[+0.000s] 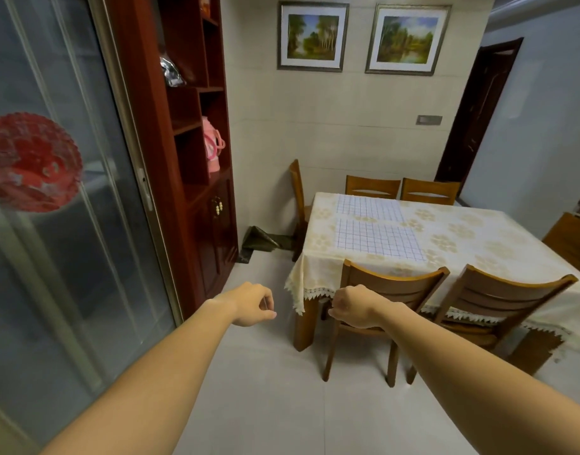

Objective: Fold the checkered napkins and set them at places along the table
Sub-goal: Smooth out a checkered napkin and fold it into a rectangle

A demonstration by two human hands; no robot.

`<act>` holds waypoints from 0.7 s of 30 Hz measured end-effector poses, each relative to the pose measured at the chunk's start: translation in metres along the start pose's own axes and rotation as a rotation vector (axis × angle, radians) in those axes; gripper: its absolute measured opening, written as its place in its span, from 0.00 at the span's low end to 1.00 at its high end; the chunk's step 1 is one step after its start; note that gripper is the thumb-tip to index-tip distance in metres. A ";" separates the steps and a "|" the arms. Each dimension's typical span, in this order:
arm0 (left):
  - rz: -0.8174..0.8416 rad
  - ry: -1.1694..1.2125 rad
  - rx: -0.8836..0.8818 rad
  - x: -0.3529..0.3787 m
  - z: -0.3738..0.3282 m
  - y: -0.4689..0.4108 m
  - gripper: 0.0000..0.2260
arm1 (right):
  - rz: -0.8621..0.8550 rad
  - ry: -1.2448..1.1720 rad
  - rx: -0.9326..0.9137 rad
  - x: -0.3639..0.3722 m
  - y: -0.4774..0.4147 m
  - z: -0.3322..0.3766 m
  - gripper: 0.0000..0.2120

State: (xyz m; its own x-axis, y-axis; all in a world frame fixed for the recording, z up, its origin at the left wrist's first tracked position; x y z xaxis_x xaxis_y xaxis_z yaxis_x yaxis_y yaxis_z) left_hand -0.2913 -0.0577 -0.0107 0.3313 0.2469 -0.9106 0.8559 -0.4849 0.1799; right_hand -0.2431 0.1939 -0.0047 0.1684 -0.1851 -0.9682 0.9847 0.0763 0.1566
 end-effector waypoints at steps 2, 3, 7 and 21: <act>-0.003 0.015 -0.002 -0.006 0.012 -0.021 0.12 | -0.005 -0.017 0.006 0.001 -0.029 -0.001 0.14; 0.004 0.016 -0.003 -0.008 0.018 -0.031 0.13 | -0.006 -0.031 0.000 0.003 -0.044 -0.001 0.14; 0.024 -0.020 -0.026 -0.021 0.048 -0.077 0.14 | 0.029 -0.030 -0.044 0.018 -0.116 0.003 0.16; -0.020 -0.007 -0.142 -0.127 0.164 -0.258 0.14 | 0.020 -0.075 -0.138 -0.025 -0.394 0.032 0.19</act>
State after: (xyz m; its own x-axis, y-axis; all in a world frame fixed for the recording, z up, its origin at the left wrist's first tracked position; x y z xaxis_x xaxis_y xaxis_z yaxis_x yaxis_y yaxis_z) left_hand -0.6197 -0.1016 -0.0021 0.3116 0.2495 -0.9169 0.9100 -0.3562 0.2123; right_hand -0.6336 0.1368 -0.0359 0.1959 -0.2541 -0.9471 0.9665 0.2137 0.1426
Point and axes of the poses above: each hand's wrist, its own y-axis away from the middle knuckle, its own x-axis out of the palm, z = x × y, the point moved 3 cm from there along -y, towards the middle knuckle, and after that the axes turned 5 degrees about -z, right-handed, at the moved point
